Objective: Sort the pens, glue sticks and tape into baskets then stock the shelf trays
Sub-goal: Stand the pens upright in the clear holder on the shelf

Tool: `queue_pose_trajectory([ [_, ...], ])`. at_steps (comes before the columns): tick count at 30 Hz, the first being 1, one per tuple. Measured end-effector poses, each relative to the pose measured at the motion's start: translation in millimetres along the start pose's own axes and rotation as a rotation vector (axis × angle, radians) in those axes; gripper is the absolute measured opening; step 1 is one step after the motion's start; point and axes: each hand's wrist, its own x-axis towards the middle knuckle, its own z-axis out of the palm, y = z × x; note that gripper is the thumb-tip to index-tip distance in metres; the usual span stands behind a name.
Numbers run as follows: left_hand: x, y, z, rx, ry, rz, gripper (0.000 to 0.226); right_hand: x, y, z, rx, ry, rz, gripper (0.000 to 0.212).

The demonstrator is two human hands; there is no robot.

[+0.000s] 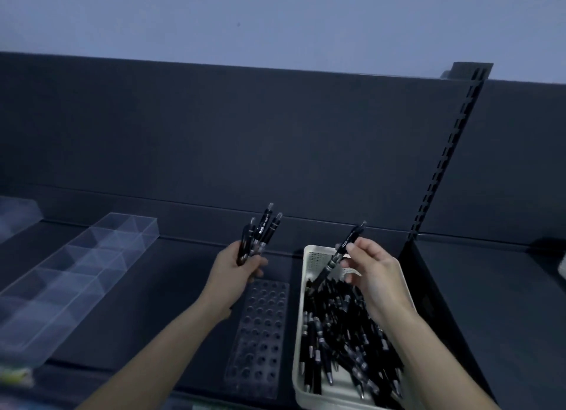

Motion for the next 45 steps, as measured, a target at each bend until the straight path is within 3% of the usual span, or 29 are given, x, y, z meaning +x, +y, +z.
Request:
queue_pose_trajectory([
  [7, -4.6, -0.7, -4.3, -0.086, -0.112, -0.037, 0.015, 7.1, 9.0, 53.8, 0.153, -0.167, 0.059, 0.018],
  [14, -0.6, -6.2, -24.6, -0.110, -0.147, -0.071, 0.014, 13.2, 21.0, 78.6, 0.185, -0.155, 0.070, 0.019],
  [20, 5.6, -15.5, -31.8, -0.137, -0.124, -0.081, 0.018, 11.9, 39.5, 92.9, -0.290, -0.174, 0.079, 0.023],
  [23, 10.8, -26.0, -42.7, -0.092, -0.073, -0.075, 0.015, 19.4, 47.4, 95.5, -0.406, -0.086, -0.014, 0.022],
  [28, 16.3, -50.1, -69.0, 0.005, 0.009, -0.110, 0.010, 29.6, 65.7, 92.7, -0.824, -0.025, -0.127, 0.010],
  [34, 11.9, -61.6, -77.1, 0.030, -0.014, -0.138, 0.016, 30.7, 78.3, 104.5, -1.039, -0.081, -0.223, 0.015],
  [40, 9.5, -66.5, -80.2, 0.020, -0.030, -0.157, 0.013, 31.1, 95.6, 109.3, -1.253, -0.165, -0.201, 0.018],
  [45, 8.4, -70.1, -84.1, 0.010, -0.033, -0.173, 0.013, 32.9, 99.6, 111.5, -1.291, -0.159, -0.157, 0.016],
])
